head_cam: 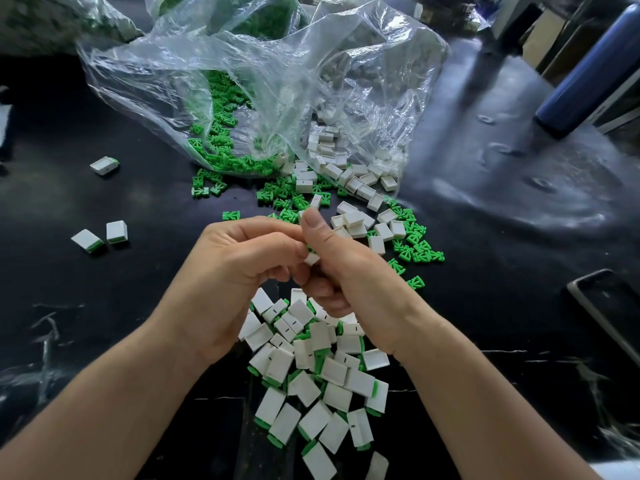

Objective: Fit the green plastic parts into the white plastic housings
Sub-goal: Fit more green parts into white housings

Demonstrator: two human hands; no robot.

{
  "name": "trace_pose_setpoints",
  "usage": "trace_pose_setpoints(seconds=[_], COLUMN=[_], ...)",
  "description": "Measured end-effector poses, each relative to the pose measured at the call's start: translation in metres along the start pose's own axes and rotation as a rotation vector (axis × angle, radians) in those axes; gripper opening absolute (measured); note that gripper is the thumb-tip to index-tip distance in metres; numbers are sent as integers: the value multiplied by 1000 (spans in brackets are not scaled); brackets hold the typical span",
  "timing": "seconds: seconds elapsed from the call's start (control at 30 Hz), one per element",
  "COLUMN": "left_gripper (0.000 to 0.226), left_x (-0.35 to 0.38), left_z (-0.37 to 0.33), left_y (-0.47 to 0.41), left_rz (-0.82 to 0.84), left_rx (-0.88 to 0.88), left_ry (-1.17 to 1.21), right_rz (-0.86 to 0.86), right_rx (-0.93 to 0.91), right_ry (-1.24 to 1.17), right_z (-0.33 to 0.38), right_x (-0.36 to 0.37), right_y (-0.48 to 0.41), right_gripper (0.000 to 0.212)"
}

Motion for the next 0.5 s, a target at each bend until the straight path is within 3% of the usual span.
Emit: trace_pose_setpoints(seconds=[0.23, 0.5], left_gripper=[21, 17], left_x=[1, 1], left_z=[3, 7], left_y=[-2, -3], left_rz=[-2, -58], left_rx=[-35, -64], left_ry=[74, 111], right_rz=[-101, -111], right_rx=[-9, -24], right_ry=[39, 61], right_z=[-2, -3], right_x=[-4, 1], right_y=[-2, -2], right_gripper=[47, 57])
Point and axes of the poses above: each hand's wrist, its own y-axis away from the middle knuckle, its own x-axis out of the palm, z = x × y, the point moved 2 cm from there along -y, towards the middle knuckle, and after that the axes turned 2 degrees about y, right-handed, at the moved point
